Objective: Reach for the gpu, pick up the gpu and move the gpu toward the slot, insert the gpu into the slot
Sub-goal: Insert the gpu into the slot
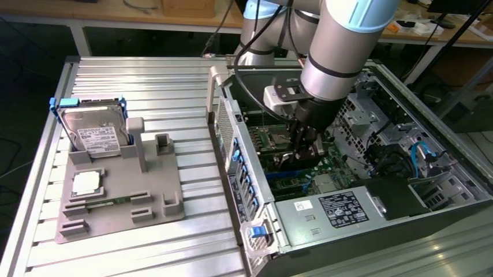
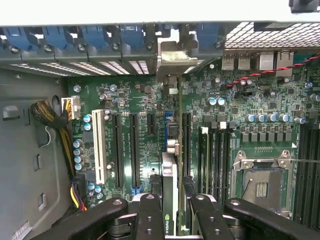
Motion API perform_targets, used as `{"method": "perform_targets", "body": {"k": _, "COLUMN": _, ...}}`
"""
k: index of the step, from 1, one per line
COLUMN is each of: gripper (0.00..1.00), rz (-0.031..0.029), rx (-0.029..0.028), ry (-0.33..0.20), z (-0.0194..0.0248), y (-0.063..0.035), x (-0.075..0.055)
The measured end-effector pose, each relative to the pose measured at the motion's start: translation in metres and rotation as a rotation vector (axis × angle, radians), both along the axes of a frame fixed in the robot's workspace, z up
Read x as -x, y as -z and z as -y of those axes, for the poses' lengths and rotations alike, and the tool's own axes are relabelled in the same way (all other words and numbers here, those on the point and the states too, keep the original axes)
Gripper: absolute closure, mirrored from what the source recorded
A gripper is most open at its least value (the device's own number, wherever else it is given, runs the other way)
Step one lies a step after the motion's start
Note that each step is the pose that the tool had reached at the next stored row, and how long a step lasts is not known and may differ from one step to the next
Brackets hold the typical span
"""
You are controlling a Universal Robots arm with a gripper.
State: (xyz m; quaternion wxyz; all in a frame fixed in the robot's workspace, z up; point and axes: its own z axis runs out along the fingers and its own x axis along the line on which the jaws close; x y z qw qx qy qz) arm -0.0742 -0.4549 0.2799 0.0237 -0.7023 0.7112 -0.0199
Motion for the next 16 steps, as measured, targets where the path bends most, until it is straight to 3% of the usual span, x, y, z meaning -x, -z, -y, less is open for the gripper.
{"method": "perform_targets", "body": {"k": 16, "gripper": 0.73, "rz": -0.0001, "rx": 0.0000, "ry": 0.000, "z": 0.0022, "y": 0.0047, "x": 0.0048}}
